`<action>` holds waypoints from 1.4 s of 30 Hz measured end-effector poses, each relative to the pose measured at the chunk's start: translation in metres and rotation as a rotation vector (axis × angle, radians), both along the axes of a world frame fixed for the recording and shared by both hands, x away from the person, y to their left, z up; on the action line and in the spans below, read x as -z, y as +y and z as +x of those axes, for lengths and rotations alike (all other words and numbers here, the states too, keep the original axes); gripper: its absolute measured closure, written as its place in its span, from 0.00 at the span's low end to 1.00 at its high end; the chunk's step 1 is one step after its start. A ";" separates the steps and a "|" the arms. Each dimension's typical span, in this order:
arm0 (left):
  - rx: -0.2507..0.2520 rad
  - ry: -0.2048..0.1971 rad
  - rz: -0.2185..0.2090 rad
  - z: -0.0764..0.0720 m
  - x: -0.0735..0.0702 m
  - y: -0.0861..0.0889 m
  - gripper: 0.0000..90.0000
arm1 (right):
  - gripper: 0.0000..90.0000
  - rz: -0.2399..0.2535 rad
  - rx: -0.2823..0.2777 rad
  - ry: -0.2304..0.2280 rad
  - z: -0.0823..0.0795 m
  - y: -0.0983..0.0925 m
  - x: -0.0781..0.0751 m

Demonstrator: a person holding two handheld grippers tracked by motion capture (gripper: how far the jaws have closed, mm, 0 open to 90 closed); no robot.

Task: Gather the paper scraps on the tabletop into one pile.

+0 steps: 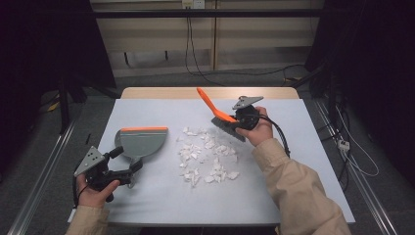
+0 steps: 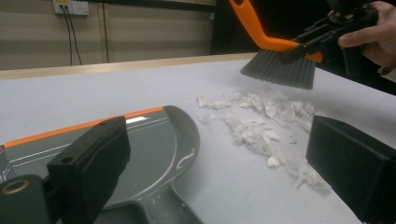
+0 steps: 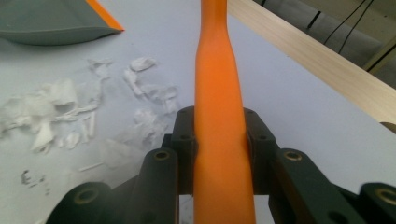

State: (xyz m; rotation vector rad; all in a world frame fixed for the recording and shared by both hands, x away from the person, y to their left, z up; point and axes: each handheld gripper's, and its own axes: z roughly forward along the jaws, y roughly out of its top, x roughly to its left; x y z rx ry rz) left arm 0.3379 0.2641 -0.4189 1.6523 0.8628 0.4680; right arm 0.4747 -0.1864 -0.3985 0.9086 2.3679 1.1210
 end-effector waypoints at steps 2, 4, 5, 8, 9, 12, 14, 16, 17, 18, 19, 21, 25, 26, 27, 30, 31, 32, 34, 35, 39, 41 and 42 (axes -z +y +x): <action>-0.002 0.003 0.002 0.000 0.001 0.001 0.07 | 0.80 0.008 0.011 0.001 0.005 0.003 0.003; -0.007 0.004 0.000 0.000 0.001 0.001 0.07 | 0.80 0.004 0.020 -0.005 0.011 0.005 0.006; -0.005 0.005 -0.001 0.000 0.001 0.001 0.07 | 0.80 -0.006 0.025 -0.005 0.013 0.006 0.008; 0.000 0.002 0.004 0.000 0.001 0.000 0.07 | 0.80 -0.011 0.030 -0.008 0.020 0.010 0.012; -0.002 0.000 0.007 0.000 0.001 -0.001 0.07 | 0.80 -0.016 0.029 -0.012 0.022 0.012 0.013; -0.005 -0.001 0.006 0.000 0.001 -0.001 0.07 | 0.80 -0.032 0.024 -0.015 0.028 0.017 0.017; -0.006 0.000 0.008 0.000 0.001 -0.001 0.07 | 0.80 -0.026 0.032 -0.005 0.031 0.019 0.020; -0.009 0.003 0.010 0.000 0.002 0.000 0.07 | 0.80 -0.016 0.035 -0.007 0.036 0.020 0.022; -0.009 0.004 0.010 0.001 0.002 0.000 0.07 | 0.80 -0.016 0.037 -0.004 0.037 0.021 0.022; -0.011 0.005 0.010 0.001 0.002 0.000 0.07 | 0.80 -0.018 0.033 -0.008 0.040 0.022 0.023; -0.014 0.005 0.007 0.001 0.002 0.000 0.07 | 0.80 -0.019 0.030 -0.007 0.042 0.024 0.023; -0.016 0.002 0.008 0.000 0.002 0.000 0.07 | 0.80 -0.058 0.018 -0.012 0.045 0.029 0.026; -0.022 0.002 0.011 0.000 0.001 -0.001 0.07 | 0.80 -0.052 -0.020 -0.011 0.048 0.037 0.028; -0.019 0.001 0.014 0.001 0.002 -0.001 0.07 | 0.80 -0.056 -0.031 -0.012 0.047 0.039 0.028; -0.019 0.002 0.013 0.001 0.002 -0.001 0.07 | 0.80 -0.073 -0.049 -0.013 0.045 0.041 0.028; -0.020 0.007 0.013 0.001 0.003 -0.002 0.07 | 0.80 -0.108 -0.094 -0.029 0.039 0.043 0.027; -0.019 0.008 0.014 0.001 0.003 -0.002 0.07 | 0.80 -0.112 -0.114 -0.033 0.037 0.043 0.027; -0.019 0.008 0.014 0.001 0.003 -0.002 0.07 | 0.80 -0.113 -0.127 -0.035 0.035 0.043 0.026; -0.024 0.006 0.012 0.000 0.002 -0.002 0.07 | 0.80 -0.111 -0.144 -0.037 0.030 0.044 0.026; -0.024 0.005 0.008 0.000 0.002 -0.002 0.07 | 0.80 -0.115 -0.154 -0.040 0.028 0.044 0.026; -0.018 0.005 0.016 0.000 0.003 -0.003 0.07 | 0.80 -0.109 -0.194 -0.043 0.016 0.045 0.026; -0.015 0.008 0.020 0.000 0.003 -0.004 0.07 | 0.80 -0.112 -0.217 -0.043 0.009 0.045 0.025; -0.018 0.009 0.017 0.000 0.003 -0.004 0.07 | 0.80 -0.106 -0.228 -0.038 0.006 0.045 0.025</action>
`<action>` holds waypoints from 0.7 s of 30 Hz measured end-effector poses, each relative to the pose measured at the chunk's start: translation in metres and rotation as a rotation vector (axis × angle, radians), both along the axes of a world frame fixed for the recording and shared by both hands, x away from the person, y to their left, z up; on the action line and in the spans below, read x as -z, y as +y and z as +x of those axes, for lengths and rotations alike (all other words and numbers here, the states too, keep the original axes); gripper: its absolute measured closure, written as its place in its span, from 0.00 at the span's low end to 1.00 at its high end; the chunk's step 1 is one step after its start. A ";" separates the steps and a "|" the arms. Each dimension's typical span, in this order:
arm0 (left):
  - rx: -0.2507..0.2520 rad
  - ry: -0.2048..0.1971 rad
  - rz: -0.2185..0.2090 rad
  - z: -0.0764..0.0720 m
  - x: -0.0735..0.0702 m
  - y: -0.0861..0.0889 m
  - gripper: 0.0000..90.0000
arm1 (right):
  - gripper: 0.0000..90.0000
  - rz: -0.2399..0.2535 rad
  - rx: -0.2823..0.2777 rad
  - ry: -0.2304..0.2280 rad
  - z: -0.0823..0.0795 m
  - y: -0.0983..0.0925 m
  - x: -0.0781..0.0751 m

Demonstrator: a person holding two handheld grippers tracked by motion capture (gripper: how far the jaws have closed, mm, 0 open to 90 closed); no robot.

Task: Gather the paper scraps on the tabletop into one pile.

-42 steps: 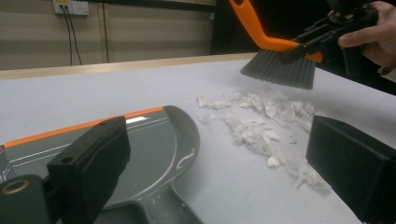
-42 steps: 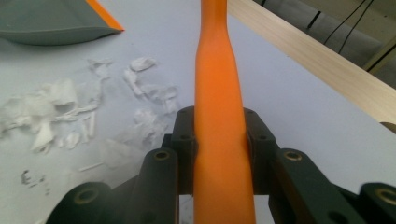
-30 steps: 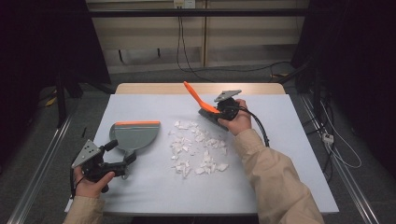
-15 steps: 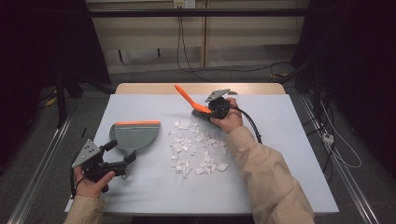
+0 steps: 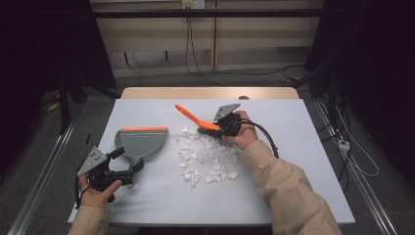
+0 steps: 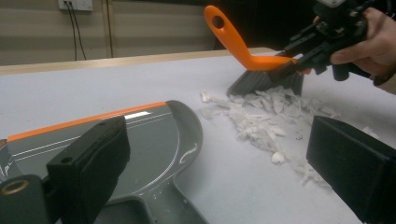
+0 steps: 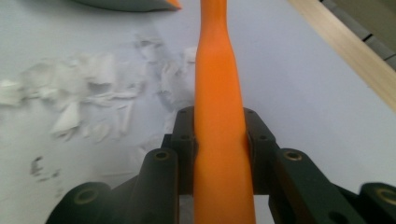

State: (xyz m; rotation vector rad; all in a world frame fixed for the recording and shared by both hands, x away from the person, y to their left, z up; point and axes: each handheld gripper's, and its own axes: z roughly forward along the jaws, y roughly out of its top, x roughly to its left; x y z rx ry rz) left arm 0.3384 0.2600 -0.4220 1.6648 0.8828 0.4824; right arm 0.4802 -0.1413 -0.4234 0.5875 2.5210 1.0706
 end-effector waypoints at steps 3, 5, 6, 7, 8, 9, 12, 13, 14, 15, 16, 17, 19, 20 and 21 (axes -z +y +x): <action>0.002 -0.002 0.002 0.000 0.000 0.000 0.06 | 0.80 0.006 -0.050 0.025 -0.011 0.000 -0.003; 0.003 -0.002 0.001 0.000 0.000 -0.001 0.07 | 0.80 0.007 -0.069 0.022 -0.017 0.000 -0.007; 0.004 -0.002 0.004 0.001 0.000 -0.001 0.07 | 0.80 0.015 -0.072 0.020 -0.019 -0.001 -0.010; 0.003 -0.002 0.006 0.001 0.000 -0.001 0.07 | 0.80 0.030 -0.062 0.013 -0.020 -0.001 -0.013; 0.004 0.000 0.004 0.001 0.000 -0.001 0.07 | 0.80 0.042 -0.056 -0.001 -0.019 -0.002 -0.016; 0.004 0.002 0.005 0.002 0.001 -0.002 0.07 | 0.80 0.056 -0.048 -0.006 -0.018 -0.003 -0.018; 0.008 0.002 0.007 0.002 0.001 -0.003 0.07 | 0.80 0.049 -0.011 -0.042 -0.012 -0.003 -0.021; 0.008 0.001 0.008 0.003 0.001 -0.003 0.07 | 0.80 0.045 0.001 -0.054 -0.010 -0.003 -0.021; 0.009 0.002 0.008 0.003 0.001 -0.003 0.07 | 0.80 0.054 0.006 -0.052 -0.007 -0.003 -0.021; 0.008 0.002 0.006 0.003 0.001 -0.003 0.07 | 0.80 0.064 0.018 -0.054 -0.004 -0.003 -0.021; 0.008 0.003 0.008 0.004 0.002 -0.003 0.07 | 0.80 0.069 0.029 -0.060 -0.001 -0.002 -0.020; 0.008 0.006 0.007 0.004 0.002 -0.003 0.07 | 0.80 0.071 0.033 -0.054 0.002 -0.002 -0.019; 0.009 0.006 0.009 0.004 0.002 -0.004 0.07 | 0.80 0.065 0.049 -0.064 0.008 0.000 -0.017; 0.009 0.007 0.008 0.004 0.003 -0.004 0.07 | 0.80 0.071 0.050 -0.059 0.010 0.001 -0.016; 0.009 0.008 0.007 0.005 0.003 -0.005 0.07 | 0.80 0.078 0.052 -0.059 0.013 0.002 -0.015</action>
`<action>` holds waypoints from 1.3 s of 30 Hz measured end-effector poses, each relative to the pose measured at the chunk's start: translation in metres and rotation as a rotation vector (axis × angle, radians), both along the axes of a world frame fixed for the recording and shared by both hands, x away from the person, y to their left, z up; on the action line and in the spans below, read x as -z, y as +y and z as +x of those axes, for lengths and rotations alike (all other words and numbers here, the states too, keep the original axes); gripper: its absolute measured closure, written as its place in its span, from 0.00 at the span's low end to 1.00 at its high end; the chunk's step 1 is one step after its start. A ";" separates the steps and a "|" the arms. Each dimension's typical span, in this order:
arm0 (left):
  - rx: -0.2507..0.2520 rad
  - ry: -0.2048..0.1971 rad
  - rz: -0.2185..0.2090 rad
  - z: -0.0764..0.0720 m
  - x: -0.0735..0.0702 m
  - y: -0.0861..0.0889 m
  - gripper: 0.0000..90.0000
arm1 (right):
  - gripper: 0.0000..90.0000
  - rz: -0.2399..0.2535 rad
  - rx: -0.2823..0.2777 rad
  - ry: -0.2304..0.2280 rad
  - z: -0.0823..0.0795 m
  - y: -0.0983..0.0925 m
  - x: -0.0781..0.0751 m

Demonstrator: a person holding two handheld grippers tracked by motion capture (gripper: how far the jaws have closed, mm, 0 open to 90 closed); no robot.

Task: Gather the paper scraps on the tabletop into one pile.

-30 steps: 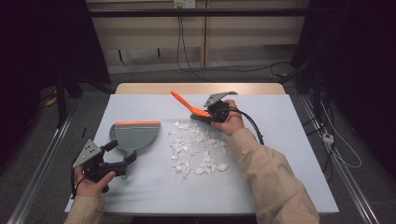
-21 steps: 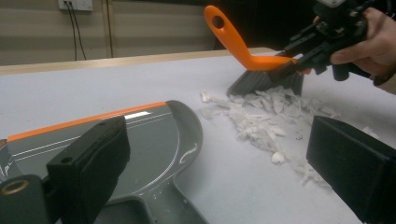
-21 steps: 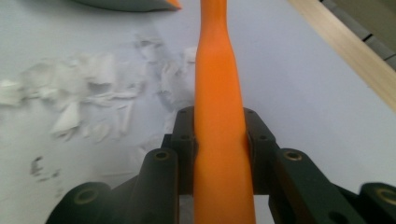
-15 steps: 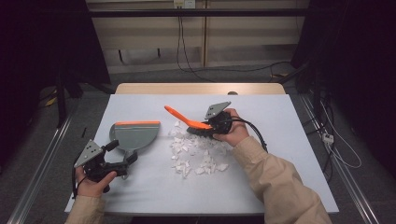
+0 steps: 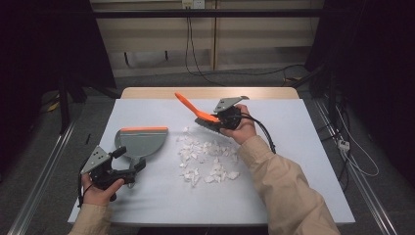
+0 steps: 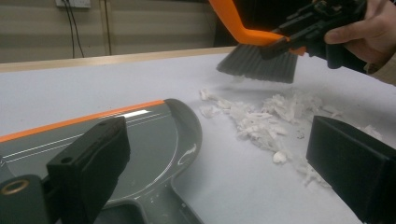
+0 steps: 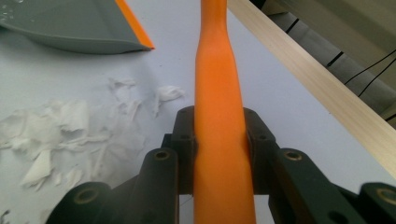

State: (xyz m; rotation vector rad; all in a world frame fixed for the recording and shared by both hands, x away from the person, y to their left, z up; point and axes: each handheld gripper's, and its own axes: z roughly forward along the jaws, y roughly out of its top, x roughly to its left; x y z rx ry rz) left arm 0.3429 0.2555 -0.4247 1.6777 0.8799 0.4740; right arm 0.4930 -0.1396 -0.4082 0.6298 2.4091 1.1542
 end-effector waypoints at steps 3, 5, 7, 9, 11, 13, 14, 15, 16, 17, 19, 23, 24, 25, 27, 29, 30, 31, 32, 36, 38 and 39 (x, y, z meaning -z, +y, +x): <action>0.003 0.000 0.004 0.000 0.000 -0.001 0.07 | 0.80 -0.017 0.013 -0.013 0.007 0.006 0.003; 0.005 0.002 0.007 0.001 0.000 -0.001 0.07 | 0.80 -0.030 0.009 -0.019 0.011 0.011 0.006; 0.002 0.002 0.005 0.001 0.000 -0.001 0.07 | 0.80 -0.030 0.004 -0.019 0.015 0.016 0.008; -0.001 0.002 0.002 0.001 0.001 -0.001 0.07 | 0.80 -0.022 0.004 -0.025 0.019 0.021 0.010; -0.005 0.002 0.002 0.002 0.001 -0.001 0.07 | 0.80 -0.022 0.006 -0.028 0.023 0.026 0.014; -0.008 0.002 0.006 0.001 0.000 0.000 0.07 | 0.80 -0.029 -0.001 -0.027 0.028 0.032 0.017; -0.011 0.002 0.002 0.001 0.000 0.000 0.07 | 0.80 -0.043 -0.005 -0.033 0.029 0.035 0.019; -0.011 0.002 0.002 0.001 0.000 0.000 0.07 | 0.80 -0.056 -0.010 -0.033 0.031 0.037 0.021; -0.013 0.003 0.003 0.001 0.000 0.000 0.07 | 0.80 -0.044 -0.023 -0.028 0.032 0.039 0.023; -0.014 0.004 0.002 0.002 0.000 0.000 0.07 | 0.80 -0.049 -0.030 -0.032 0.032 0.042 0.023; -0.018 0.005 -0.002 0.002 0.001 0.000 0.07 | 0.80 -0.062 -0.070 -0.029 0.030 0.045 0.024; -0.014 0.006 0.003 0.002 0.001 -0.001 0.07 | 0.80 -0.090 -0.128 -0.028 0.023 0.044 0.022; -0.012 0.006 0.006 0.002 0.001 -0.001 0.07 | 0.80 -0.092 -0.146 -0.024 0.021 0.042 0.021; -0.015 0.007 0.003 0.002 0.002 -0.002 0.07 | 0.80 -0.086 -0.162 -0.014 0.019 0.040 0.021; -0.011 0.006 0.005 0.002 0.002 -0.003 0.07 | 0.80 -0.089 -0.195 -0.011 0.012 0.038 0.020; -0.008 0.006 0.007 0.002 0.002 -0.004 0.07 | 0.80 -0.095 -0.225 -0.004 0.004 0.035 0.019; -0.010 0.009 0.009 0.002 0.002 -0.004 0.07 | 0.80 -0.100 -0.232 -0.003 0.000 0.034 0.018; -0.010 0.010 0.008 0.002 0.002 -0.004 0.07 | 0.80 -0.099 -0.244 0.004 -0.003 0.033 0.018; -0.010 0.011 0.008 0.002 0.002 -0.005 0.07 | 0.80 -0.099 -0.256 0.007 -0.006 0.031 0.017; -0.007 0.005 0.010 0.001 0.002 -0.006 0.07 | 0.80 -0.099 -0.277 0.027 -0.017 0.024 0.014; -0.004 0.005 0.009 0.002 0.001 -0.007 0.07 | 0.80 -0.082 -0.287 0.040 -0.021 0.020 0.011; -0.004 0.005 0.007 0.002 0.001 -0.007 0.07 | 0.80 -0.076 -0.283 0.033 -0.023 0.017 0.009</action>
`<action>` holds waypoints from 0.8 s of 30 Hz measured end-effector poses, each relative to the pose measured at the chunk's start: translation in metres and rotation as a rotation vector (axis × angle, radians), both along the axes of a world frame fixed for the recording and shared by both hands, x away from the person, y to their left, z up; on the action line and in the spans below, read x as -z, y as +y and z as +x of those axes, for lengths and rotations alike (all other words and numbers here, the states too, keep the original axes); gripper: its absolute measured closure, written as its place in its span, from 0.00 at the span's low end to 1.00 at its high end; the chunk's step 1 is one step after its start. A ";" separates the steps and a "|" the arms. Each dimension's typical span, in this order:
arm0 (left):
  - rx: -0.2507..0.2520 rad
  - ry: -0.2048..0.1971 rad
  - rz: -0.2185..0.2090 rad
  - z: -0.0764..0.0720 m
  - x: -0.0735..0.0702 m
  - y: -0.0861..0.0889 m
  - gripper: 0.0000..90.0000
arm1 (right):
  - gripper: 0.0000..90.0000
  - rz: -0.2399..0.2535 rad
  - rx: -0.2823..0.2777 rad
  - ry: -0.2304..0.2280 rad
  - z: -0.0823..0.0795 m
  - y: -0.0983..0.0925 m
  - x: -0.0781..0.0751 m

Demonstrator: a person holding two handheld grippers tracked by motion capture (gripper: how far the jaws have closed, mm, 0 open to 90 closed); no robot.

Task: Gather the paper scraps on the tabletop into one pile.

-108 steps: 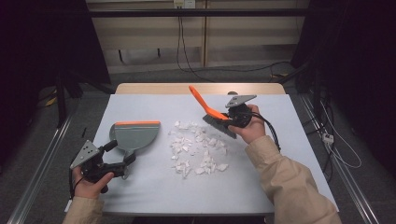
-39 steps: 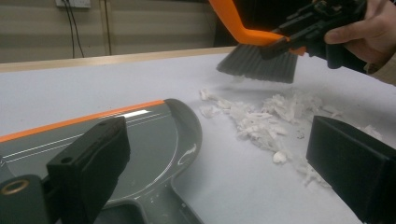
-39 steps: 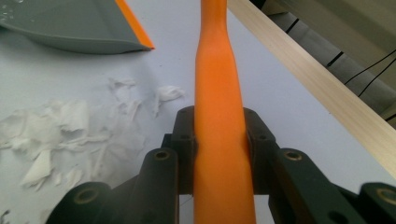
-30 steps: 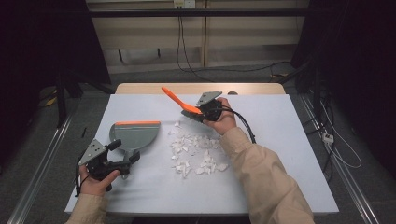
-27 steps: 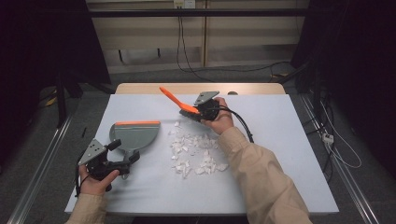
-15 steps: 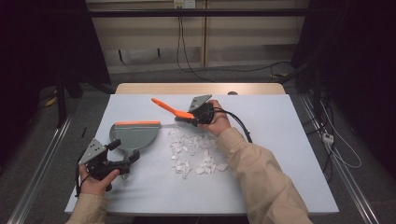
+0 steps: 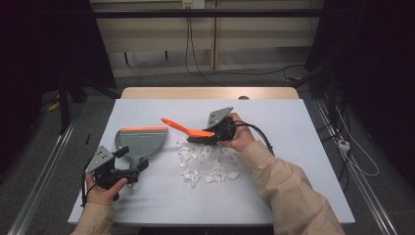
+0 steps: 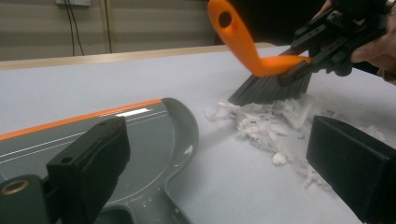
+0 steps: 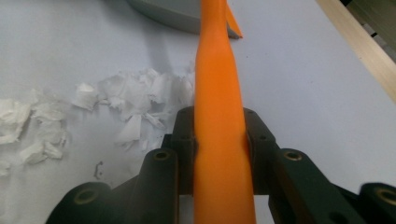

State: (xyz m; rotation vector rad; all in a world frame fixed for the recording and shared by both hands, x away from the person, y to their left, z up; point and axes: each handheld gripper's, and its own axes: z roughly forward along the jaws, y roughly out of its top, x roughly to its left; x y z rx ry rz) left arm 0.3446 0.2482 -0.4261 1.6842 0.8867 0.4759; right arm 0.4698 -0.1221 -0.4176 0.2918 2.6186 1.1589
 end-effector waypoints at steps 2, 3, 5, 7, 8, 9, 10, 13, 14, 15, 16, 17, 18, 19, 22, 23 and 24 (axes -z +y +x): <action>0.003 -0.001 0.004 0.000 0.000 0.000 0.07 | 0.80 0.022 0.010 -0.007 -0.002 -0.005 -0.005; 0.004 -0.001 0.005 0.000 0.000 0.000 0.07 | 0.80 0.037 0.026 -0.014 -0.002 -0.008 -0.008; 0.002 -0.001 0.002 0.001 0.000 0.000 0.07 | 0.80 0.067 0.048 -0.018 0.000 -0.012 -0.012; 0.003 -0.003 0.000 0.000 -0.001 -0.001 0.07 | 0.80 0.088 0.080 -0.019 0.003 -0.015 -0.015; 0.003 -0.003 -0.001 0.000 -0.001 -0.001 0.07 | 0.80 0.096 0.089 -0.018 0.005 -0.016 -0.015; 0.005 -0.003 -0.001 0.000 -0.001 -0.001 0.07 | 0.80 0.095 0.106 -0.029 0.006 -0.016 -0.015; 0.009 -0.002 0.003 0.001 0.000 -0.001 0.07 | 0.80 0.096 0.114 -0.029 0.008 -0.016 -0.015; 0.011 -0.001 0.006 0.001 0.000 -0.002 0.07 | 0.80 0.106 0.139 -0.034 0.013 -0.014 -0.013; 0.011 0.000 0.005 0.001 0.000 -0.002 0.07 | 0.80 0.106 0.144 -0.034 0.015 -0.013 -0.012; 0.010 0.000 0.003 0.001 0.000 -0.002 0.07 | 0.80 0.103 0.151 -0.034 0.016 -0.012 -0.010; 0.011 0.000 0.004 0.001 0.000 -0.002 0.07 | 0.80 0.099 0.157 -0.032 0.018 -0.011 -0.008; 0.010 -0.001 0.004 0.001 0.000 -0.001 0.07 | 0.80 0.095 0.161 -0.032 0.019 -0.010 -0.006; 0.011 0.000 0.004 0.001 0.000 -0.001 0.07 | 0.80 0.091 0.170 -0.038 0.020 -0.008 -0.004; 0.010 0.000 0.005 0.001 0.000 -0.002 0.07 | 0.80 0.087 0.176 -0.042 0.021 -0.006 -0.002; 0.012 0.004 0.009 0.001 0.001 -0.002 0.07 | 0.80 0.078 0.181 -0.052 0.023 -0.001 0.003; 0.014 0.004 0.009 0.001 0.001 -0.003 0.07 | 0.80 0.063 0.184 -0.061 0.024 0.001 0.004; 0.014 0.004 0.009 0.001 0.001 -0.003 0.07 | 0.80 0.050 0.184 -0.069 0.026 0.003 0.006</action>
